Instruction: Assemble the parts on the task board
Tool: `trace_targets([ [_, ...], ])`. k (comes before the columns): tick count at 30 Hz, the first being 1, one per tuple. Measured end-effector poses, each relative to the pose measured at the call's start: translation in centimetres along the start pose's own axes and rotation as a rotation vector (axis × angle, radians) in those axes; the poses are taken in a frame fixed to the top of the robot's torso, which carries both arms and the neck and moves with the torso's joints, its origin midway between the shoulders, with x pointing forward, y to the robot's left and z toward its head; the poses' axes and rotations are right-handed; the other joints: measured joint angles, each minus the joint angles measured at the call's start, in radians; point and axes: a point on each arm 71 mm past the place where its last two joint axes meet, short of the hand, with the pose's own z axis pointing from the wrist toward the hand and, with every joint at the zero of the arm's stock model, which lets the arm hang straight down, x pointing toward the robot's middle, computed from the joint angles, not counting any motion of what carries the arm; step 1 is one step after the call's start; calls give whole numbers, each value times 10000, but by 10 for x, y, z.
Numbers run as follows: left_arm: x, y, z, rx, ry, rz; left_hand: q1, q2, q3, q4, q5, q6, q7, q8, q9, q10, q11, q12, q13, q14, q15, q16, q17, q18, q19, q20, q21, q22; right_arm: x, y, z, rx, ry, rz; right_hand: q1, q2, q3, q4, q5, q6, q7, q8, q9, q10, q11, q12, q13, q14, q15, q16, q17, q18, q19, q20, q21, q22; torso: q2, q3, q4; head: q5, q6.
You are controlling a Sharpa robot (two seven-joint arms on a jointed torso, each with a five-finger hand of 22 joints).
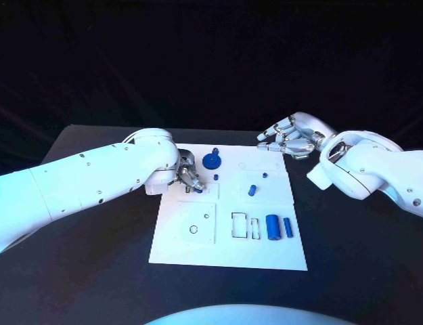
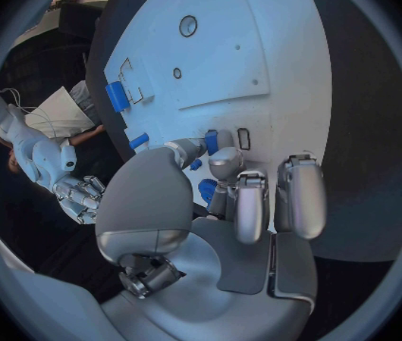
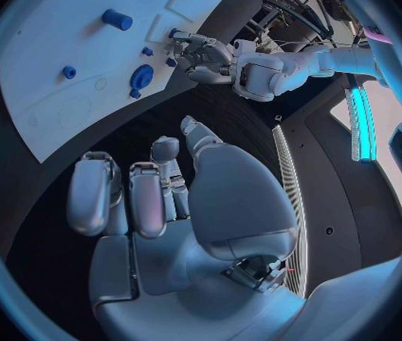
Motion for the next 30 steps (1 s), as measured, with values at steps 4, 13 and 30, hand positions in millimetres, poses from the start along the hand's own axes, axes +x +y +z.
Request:
trace_targets([
  [4,-1,-2,2,-21,32,-4,-159,159,36,-9,53,29,-39,13,38,77,-7,77,56,0,0,0,0,1,37,-37,0,0,0,0,0,-4,14,1,0,0,0,0,0,0,0,0,0,0,0,0,0,0,0,0,0,0,0,0,0,0,3,1,-4,-13,-15],
  [13,0,-6,5,-23,121,28,-514,378,117,-64,52,105,-146,72,61,216,-76,250,211,0,0,0,8,2,1,-74,0,-1,1,0,0,-5,60,2,1,0,1,-1,0,0,0,0,0,0,0,0,1,0,0,0,0,0,0,0,0,1,5,8,-6,-30,-46],
  [30,0,-5,7,-43,138,12,-1392,562,474,-542,17,399,-247,72,-8,449,-164,463,465,-1,-71,0,6,2,37,-109,94,-2,2,0,0,12,147,1,-28,28,-22,60,39,0,0,0,0,0,1,0,-25,0,0,0,-30,0,0,0,-61,-29,-3,8,4,-64,-71],
])
